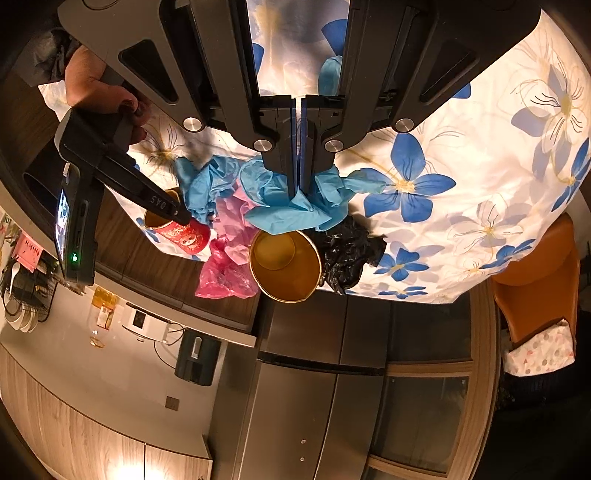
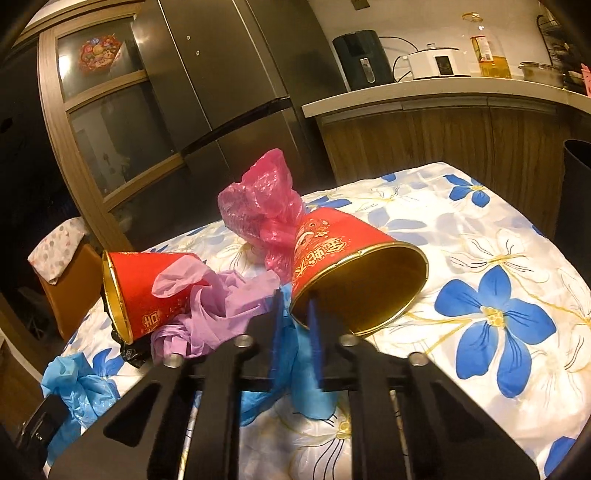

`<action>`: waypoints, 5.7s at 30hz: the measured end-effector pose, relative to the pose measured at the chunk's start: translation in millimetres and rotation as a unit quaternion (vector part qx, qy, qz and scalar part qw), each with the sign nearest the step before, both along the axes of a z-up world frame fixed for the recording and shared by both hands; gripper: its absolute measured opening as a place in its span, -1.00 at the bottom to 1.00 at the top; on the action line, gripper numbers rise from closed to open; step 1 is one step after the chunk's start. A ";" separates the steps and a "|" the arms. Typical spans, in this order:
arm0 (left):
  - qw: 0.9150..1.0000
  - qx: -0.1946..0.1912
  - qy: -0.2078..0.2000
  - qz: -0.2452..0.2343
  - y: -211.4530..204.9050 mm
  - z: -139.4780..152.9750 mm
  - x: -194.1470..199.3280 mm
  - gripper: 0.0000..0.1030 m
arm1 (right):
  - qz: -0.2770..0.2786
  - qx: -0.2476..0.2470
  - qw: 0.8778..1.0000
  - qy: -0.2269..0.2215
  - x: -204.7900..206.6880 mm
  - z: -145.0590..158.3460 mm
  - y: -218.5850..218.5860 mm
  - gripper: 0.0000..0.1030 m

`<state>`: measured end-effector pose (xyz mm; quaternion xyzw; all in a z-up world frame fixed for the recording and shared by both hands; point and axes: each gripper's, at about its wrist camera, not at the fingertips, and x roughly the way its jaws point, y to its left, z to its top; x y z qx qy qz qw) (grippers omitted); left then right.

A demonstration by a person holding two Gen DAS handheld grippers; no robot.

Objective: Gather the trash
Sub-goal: 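Close the right tool on the rim of the red paper cup, then carry the glove and cup over the black bin and open both tools, then move both tools back from the bin toward the table, then grasp the blue glove with the right tool while the left tool grasps the purple glove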

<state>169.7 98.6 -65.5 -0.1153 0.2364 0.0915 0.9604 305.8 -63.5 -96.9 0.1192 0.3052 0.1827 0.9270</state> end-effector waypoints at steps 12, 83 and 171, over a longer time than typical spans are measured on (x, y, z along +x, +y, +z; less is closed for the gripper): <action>1.000 0.012 -0.003 -0.005 -8.4 5.7 -0.3 -1.00 | -0.004 -0.020 0.999 -0.040 -21.9 22.5 -13.7 -0.88; 0.938 0.055 -0.089 -0.330 -366.3 48.6 156.0 -1.00 | -0.222 -0.089 0.966 -0.097 -46.2 83.1 -322.4 -0.89; 0.995 0.058 -0.079 0.005 -74.4 24.7 -0.8 0.87 | -0.098 -0.061 0.990 -0.085 -96.6 48.3 -120.0 0.53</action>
